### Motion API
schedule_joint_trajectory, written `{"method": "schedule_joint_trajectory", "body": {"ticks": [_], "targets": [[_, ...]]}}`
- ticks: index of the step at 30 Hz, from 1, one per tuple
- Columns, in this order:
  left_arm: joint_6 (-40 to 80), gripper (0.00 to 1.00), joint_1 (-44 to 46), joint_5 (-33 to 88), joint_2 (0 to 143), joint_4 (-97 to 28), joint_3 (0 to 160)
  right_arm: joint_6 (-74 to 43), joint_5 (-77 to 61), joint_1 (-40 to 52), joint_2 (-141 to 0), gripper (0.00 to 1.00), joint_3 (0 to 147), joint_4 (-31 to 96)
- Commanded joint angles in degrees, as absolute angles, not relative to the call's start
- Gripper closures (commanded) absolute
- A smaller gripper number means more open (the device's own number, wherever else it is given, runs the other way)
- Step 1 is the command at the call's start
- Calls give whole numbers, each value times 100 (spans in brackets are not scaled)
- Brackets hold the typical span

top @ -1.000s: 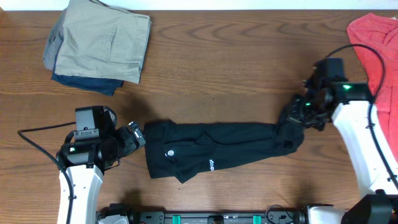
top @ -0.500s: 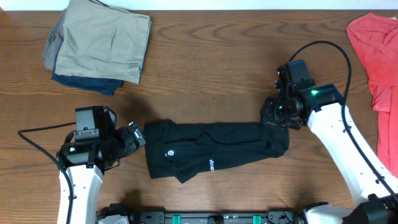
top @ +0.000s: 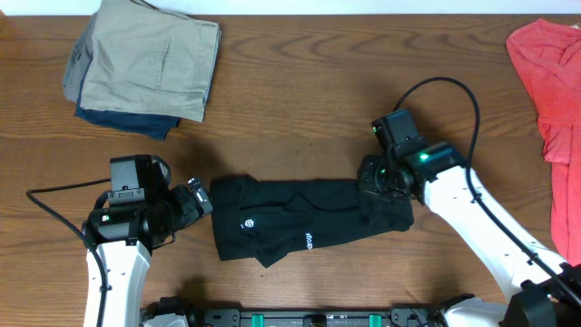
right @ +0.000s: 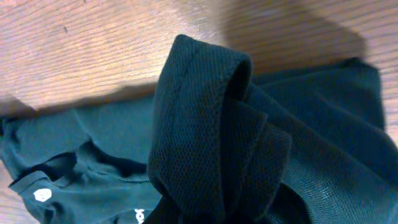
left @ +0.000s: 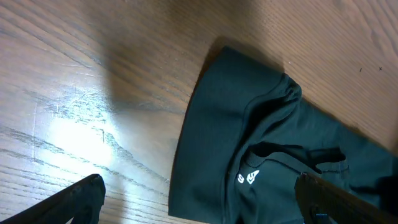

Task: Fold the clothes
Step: 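Fold the right end leftward over the strip toward the left gripper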

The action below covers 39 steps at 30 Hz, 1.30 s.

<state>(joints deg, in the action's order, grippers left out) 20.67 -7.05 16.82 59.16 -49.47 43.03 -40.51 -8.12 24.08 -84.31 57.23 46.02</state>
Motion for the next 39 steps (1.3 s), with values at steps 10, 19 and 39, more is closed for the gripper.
{"method": "schedule_joint_trajectory", "body": {"ticks": [10, 19, 39], "targets": [[1953, 2, -731, 1752, 5948, -4965, 4335, -4436, -864, 2958, -8418, 89, 5640, 4431], [1953, 2, -731, 1752, 5948, -4967, 4335, -4436, -888, 3232, -8440, 27, 5640, 4338], [1953, 2, -731, 1752, 5948, -5000, 4335, -1859, -1678, 2714, -8438, 25, 5933, 4737]]}}
